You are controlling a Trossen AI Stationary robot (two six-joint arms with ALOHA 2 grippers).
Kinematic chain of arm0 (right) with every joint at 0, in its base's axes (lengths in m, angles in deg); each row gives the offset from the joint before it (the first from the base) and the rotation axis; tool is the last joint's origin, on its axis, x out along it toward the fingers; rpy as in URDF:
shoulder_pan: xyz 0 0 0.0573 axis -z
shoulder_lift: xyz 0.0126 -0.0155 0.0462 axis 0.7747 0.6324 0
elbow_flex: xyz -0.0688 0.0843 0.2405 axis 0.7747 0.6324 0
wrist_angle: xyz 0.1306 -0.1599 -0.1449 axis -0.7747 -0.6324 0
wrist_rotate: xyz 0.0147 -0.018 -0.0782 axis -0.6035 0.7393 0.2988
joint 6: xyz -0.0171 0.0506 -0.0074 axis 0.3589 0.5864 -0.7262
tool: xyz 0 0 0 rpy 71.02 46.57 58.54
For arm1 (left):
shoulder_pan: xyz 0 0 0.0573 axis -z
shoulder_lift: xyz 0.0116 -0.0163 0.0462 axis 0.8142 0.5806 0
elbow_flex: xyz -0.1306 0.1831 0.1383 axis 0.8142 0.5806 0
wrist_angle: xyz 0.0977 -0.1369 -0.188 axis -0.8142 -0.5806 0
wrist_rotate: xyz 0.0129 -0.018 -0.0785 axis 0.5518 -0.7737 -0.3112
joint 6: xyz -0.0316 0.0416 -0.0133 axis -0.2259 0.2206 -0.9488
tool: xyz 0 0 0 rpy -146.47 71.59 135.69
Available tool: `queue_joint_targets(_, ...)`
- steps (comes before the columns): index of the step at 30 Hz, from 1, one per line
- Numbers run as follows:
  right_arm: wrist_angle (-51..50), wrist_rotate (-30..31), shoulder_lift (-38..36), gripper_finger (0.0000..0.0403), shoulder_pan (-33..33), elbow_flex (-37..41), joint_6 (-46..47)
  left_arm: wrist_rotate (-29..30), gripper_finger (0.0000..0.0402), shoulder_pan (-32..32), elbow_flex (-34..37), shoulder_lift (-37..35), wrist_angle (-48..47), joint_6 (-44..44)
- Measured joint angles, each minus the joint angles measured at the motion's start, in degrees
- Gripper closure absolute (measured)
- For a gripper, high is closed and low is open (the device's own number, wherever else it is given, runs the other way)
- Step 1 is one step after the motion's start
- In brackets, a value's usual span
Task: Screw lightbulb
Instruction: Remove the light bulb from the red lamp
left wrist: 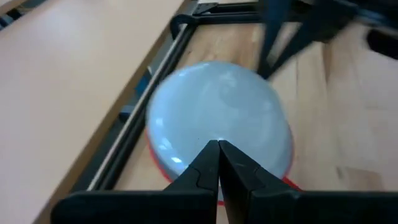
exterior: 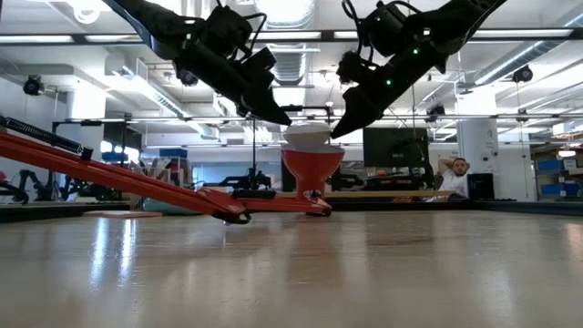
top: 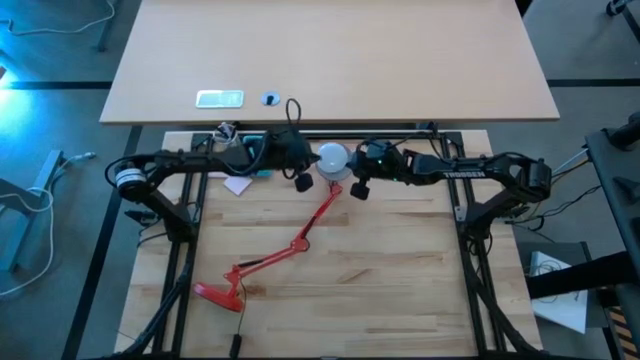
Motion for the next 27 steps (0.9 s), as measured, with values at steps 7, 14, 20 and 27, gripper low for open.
queue_joint_targets(7, -2.34, 8.62, -0.26, 0.0403, 0.11, -1.09, -0.78, -0.91, 0.0401, 3.18, 0.02, -0.13, -1.35, -0.34)
queue_joint_targets(14, -8.73, 8.29, -1.09, 0.0403, -0.06, -1.09, 0.12, 6.92, 0.0401, 1.77, 0.02, -0.39, -1.35, 0.08)
queue_joint_targets(20, -9.10, -1.29, -1.15, 0.0403, -0.04, -1.09, 3.10, 8.54, 0.0401, -1.49, 0.02, -0.05, 0.97, 0.01)
queue_joint_targets(27, -3.04, -7.05, -1.16, 0.0403, -0.15, -1.09, 3.91, 8.66, 0.0401, -2.38, 0.02, 0.24, 2.15, 0.19)
